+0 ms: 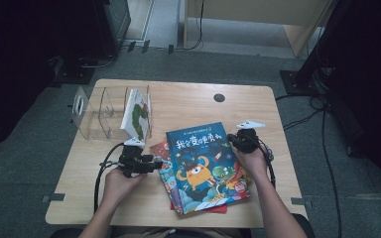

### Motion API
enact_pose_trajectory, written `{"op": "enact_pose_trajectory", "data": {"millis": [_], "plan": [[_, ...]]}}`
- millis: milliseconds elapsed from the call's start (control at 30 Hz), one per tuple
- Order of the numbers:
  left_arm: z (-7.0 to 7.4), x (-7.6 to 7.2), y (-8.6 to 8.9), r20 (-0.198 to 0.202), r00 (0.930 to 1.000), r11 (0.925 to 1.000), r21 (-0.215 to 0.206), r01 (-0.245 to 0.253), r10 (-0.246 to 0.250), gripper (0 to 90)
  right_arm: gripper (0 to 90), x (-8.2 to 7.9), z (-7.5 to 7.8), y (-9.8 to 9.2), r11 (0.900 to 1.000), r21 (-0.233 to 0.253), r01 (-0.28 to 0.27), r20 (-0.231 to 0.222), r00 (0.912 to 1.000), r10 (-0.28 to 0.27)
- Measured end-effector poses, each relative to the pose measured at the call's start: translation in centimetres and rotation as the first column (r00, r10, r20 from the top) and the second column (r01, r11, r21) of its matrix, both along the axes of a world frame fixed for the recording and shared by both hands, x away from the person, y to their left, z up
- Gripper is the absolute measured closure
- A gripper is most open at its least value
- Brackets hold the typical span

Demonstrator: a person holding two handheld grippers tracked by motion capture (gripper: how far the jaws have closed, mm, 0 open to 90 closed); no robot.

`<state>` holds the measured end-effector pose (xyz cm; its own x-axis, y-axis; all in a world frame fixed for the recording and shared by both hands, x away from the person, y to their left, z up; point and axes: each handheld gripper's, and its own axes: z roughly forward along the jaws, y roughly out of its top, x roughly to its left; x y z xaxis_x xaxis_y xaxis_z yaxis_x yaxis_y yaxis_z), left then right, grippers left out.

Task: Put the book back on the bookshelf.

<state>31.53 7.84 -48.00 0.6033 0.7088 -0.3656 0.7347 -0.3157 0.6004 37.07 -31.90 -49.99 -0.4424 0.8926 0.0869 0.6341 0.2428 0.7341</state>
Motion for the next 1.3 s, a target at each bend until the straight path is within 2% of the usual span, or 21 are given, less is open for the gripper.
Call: {"op": "enact_pose_trajectory", "data": {"millis": [133, 233, 733, 967, 1067, 1167, 1300], "plan": [[-0.1, 0.0, 0.3, -0.005, 0.9999, 1.0000, -0.001, -0.009, 0.009, 40.0, 90.0, 0.1, 0.1, 0.9, 0.999, -0.026, -0.030, 0.027, 0.9992, 0.031], [-0.1, -0.1, 0.6, 0.000, 0.9999, 0.9999, 0.004, -0.013, 0.013, 39.5, 90.0, 0.2, 0.2, 1.2, 0.999, -0.019, -0.044, 0.034, 0.9984, 0.045], [-0.1, -0.5, 0.8, 0.015, 0.9997, 0.9997, 0.012, -0.019, 0.019, 37.4, 90.0, 0.3, 0.1, 3.5, 0.993, -0.022, -0.120, 0.043, 0.9918, 0.121], [0.2, -0.9, 0.5, 0.019, 0.9998, 0.9999, 0.013, -0.005, 0.004, 46.0, 90.0, 0.1, 0.1, 4.6, 0.987, -0.024, -0.159, 0.045, 0.9861, 0.160], [0.4, -1.2, 0.4, 0.036, 0.9993, 0.9995, 0.030, -0.007, 0.006, 50.7, 90.0, 0.1, 0.2, 5.1, 0.985, -0.041, -0.168, 0.048, 0.9843, 0.170], [0.5, -1.1, 0.6, 0.043, 0.9989, 0.9994, 0.029, -0.017, 0.016, 50.0, 90.0, 0.1, 0.2, 5.2, 0.985, -0.034, -0.169, 0.041, 0.9844, 0.171], [0.6, -0.6, 1.0, 0.032, 0.9991, 0.9993, 0.024, -0.030, 0.029, 45.6, 90.0, 0.2, 0.2, 5.5, 0.983, -0.030, -0.181, 0.043, 0.9824, 0.182]]}}
